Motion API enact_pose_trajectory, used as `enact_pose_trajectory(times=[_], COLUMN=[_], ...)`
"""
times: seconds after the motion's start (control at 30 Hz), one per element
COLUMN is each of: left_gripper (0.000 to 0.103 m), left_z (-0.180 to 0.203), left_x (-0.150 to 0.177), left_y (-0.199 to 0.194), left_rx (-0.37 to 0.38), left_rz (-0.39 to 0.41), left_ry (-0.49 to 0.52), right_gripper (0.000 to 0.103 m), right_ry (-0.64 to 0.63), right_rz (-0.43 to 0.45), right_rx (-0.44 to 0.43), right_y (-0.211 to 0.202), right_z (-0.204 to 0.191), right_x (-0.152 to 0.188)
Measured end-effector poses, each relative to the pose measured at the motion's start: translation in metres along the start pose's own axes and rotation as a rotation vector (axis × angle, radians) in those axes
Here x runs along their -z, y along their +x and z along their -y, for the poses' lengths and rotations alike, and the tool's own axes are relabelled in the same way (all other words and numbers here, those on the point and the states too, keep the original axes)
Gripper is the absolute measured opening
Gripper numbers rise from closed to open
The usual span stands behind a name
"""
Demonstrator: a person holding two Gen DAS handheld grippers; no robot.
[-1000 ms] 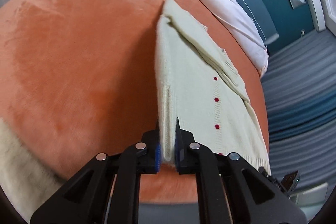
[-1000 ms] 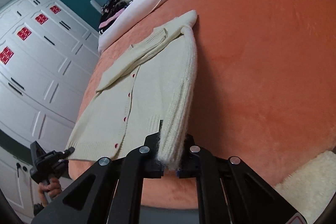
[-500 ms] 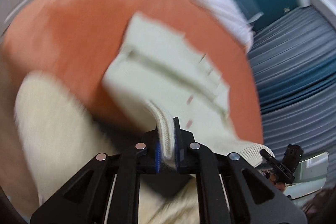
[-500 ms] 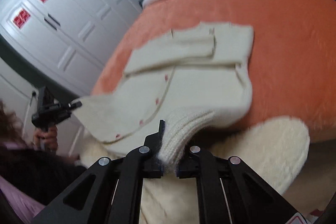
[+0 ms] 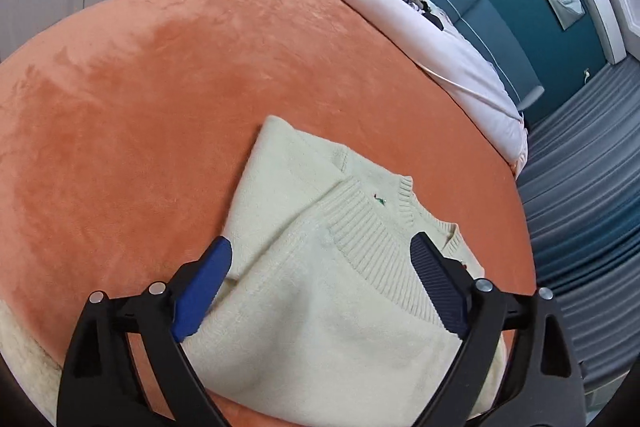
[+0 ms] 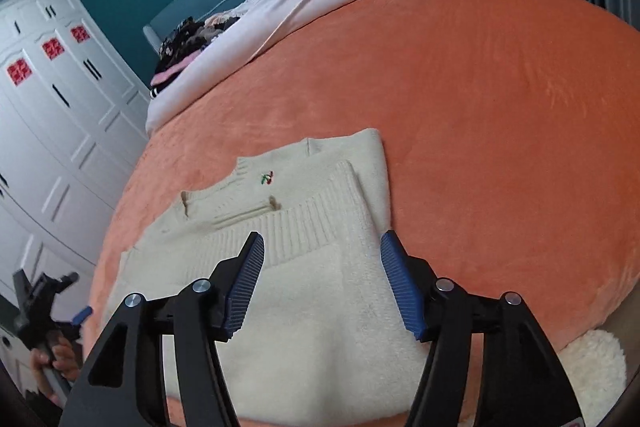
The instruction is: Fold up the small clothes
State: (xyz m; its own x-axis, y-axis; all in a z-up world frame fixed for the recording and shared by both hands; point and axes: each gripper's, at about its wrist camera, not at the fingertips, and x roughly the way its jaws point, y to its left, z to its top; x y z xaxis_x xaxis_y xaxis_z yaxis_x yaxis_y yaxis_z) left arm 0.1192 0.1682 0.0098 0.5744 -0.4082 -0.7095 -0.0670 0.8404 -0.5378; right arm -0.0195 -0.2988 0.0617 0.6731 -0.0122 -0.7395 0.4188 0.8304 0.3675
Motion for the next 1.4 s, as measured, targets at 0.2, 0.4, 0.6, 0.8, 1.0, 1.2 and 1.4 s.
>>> enact_pose_trajectory(times=[0.2,0.4,0.6,0.8,1.0,1.2,1.4], left_gripper=[0.087,0.011,0.010,0.011,0.014,0.035,0.073], left_z=[0.015,0.020,0.047,0.038,0.017,0.010,-0.030], left_x=[-0.009,-0.003,-0.036,-0.064,-0.033,-0.024,0.014], left_y=[0.057,0.072,0.007,0.067,0.121,0.091,0.020], left_rx=[-0.021,-0.059,0.068,-0.024,-0.164,-0.165,-0.101], left_rz=[-0.138,-0.200,-0.023,-0.059,-0.106,-0.069,-0.001], left_ry=[0.090,0.134,0.139,0.111,0.154,0.136,-0.011], right_gripper=[0.065,0.008,0.007,0.007,0.007,0.023,0.061], right_ry=[-0.006,-0.033,-0.026,0.090,0.164,0.037,-0.072], right_rz=[-0.073,-0.069,0.161,0.014,-0.108,-0.005,-0.006], right_rx=[0.046,-0.003,-0.216,-0.090,-0.003,0.042,0.186], right_y=[0.042,0.043,-0.031,0.065,0.116,0.062,0.005], right_z=[0.004,-0.007,-0.035,0.005,0.025,0.004,0.016], right_x=[-0.010,-0.007,-0.054,-0.074,-0.047,-0.050,0.014])
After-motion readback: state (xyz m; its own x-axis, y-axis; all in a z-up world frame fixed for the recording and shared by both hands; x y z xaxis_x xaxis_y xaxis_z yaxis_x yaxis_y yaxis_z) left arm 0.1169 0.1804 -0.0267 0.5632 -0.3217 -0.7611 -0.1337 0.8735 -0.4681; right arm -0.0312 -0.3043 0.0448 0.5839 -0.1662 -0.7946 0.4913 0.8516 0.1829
